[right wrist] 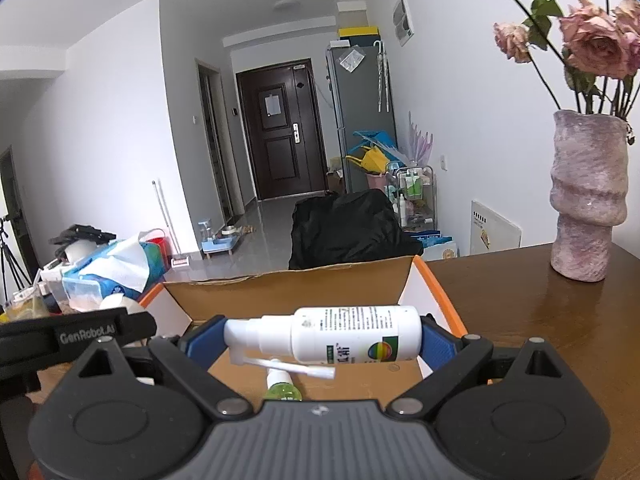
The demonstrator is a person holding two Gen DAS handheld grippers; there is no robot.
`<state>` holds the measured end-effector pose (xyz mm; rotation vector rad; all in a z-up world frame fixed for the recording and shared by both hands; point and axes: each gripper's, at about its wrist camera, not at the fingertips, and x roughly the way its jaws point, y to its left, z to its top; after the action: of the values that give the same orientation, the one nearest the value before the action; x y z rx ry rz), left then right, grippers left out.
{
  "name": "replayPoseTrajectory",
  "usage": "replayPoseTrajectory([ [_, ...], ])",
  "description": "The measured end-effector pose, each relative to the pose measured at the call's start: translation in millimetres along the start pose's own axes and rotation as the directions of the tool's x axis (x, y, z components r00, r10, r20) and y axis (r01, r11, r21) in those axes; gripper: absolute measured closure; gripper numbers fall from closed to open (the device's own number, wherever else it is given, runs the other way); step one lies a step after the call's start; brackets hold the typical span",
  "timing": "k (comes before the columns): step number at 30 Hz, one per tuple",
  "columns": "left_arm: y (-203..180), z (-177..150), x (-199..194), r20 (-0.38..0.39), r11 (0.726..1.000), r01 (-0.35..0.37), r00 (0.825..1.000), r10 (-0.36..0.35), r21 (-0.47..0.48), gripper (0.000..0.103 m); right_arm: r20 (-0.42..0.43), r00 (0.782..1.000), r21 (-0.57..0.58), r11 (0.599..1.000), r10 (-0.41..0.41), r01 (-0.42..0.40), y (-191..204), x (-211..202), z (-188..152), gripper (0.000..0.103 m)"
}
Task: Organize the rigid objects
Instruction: 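Lower both items into the cardboard box and open both tools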
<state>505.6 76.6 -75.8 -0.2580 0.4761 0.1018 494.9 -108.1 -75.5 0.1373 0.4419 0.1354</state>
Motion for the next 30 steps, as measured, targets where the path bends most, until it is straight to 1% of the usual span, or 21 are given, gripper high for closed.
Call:
replayPoseTrajectory([
  [6,3,4,10,-0.001,1.0,0.001,1.0,-0.001,0.005,0.058,-0.011,1.0,-0.024,1.0,-0.006,0.006,4,13,-1,0.006],
  [15,4,9,21,0.002,0.999,-0.015,1.0,0.015,0.049,0.058,-0.034,0.999,-0.037,0.999,-0.018,0.017,2,28,-1,0.006],
  [22,5,7,23,0.0,0.997,-0.025,1.0,0.025,0.072,0.058,-0.043,0.999,-0.036,0.999,-0.004,0.002,0,30,-2,0.006],
  [24,7,7,22,0.007,0.997,-0.029,1.0,0.029,0.075,0.051,-0.043,0.999,-0.036,0.999,-0.001,-0.001,0,29,-3,0.005],
  [26,11,8,19,0.025,0.997,-0.039,0.999,0.037,0.069,0.025,-0.047,0.999,-0.035,0.999,0.003,-0.005,-1,29,-1,0.005],
  [27,12,9,18,0.037,0.997,-0.045,0.998,0.042,0.068,0.019,-0.051,0.999,-0.036,0.999,0.008,-0.01,-1,29,-1,0.005],
  [28,13,9,16,0.05,0.996,-0.05,0.998,0.046,0.071,0.013,-0.052,0.999,-0.036,0.999,0.011,-0.013,-1,29,-1,0.001],
  [29,13,9,14,0.057,0.996,-0.051,0.997,0.047,0.074,0.007,-0.051,0.999,-0.033,0.999,0.012,-0.014,-2,29,-1,0.0],
  [30,13,10,12,0.063,0.996,-0.049,0.997,0.044,0.077,0.003,-0.046,0.999,-0.028,1.0,0.013,-0.015,-2,29,-1,0.0],
])
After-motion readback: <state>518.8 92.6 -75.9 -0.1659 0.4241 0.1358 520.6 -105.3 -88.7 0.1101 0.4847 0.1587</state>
